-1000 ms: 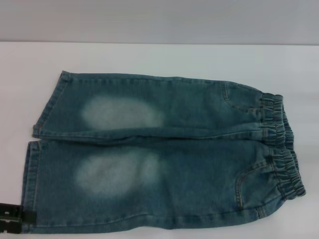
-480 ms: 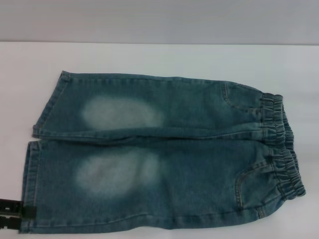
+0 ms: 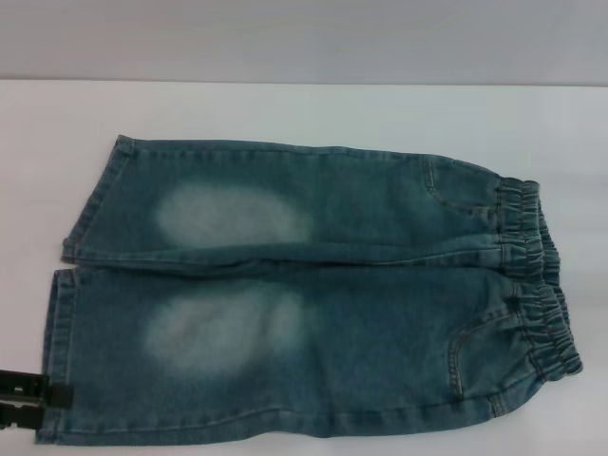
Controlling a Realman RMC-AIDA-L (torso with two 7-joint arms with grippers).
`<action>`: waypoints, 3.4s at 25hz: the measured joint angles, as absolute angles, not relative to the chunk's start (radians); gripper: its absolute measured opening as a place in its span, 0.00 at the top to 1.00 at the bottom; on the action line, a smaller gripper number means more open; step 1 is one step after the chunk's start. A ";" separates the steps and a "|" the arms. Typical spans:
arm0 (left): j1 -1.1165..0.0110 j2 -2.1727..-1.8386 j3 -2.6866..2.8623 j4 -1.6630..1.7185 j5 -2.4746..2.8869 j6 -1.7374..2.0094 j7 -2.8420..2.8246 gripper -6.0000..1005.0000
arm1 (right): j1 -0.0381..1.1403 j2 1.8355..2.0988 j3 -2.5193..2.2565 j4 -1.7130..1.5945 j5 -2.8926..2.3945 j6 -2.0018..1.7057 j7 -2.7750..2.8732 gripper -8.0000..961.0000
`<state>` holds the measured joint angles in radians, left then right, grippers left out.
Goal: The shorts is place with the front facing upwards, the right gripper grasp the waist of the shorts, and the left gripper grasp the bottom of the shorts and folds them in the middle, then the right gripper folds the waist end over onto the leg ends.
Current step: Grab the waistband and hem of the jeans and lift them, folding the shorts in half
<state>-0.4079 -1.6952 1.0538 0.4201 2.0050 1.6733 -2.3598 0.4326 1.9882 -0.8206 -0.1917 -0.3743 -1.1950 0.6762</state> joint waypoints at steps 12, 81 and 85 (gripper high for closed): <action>-0.408 -1.689 1.051 0.418 2.027 1.667 -2.376 0.16 | 0.437 1.981 -0.821 -0.190 -0.374 -1.195 0.677 0.40; -0.475 -1.719 0.987 0.422 2.109 1.700 -2.367 0.16 | 0.476 1.966 -0.808 -0.159 -0.374 -1.184 0.669 0.41; -0.473 -1.721 0.987 0.421 2.121 1.700 -2.366 0.16 | 0.481 1.964 -0.808 -0.159 -0.374 -1.180 0.669 0.41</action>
<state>-0.4734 -1.7206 0.9868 0.4208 2.1209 1.6996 -2.3657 0.4806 1.9635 -0.8084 -0.1594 -0.3742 -1.1805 0.6689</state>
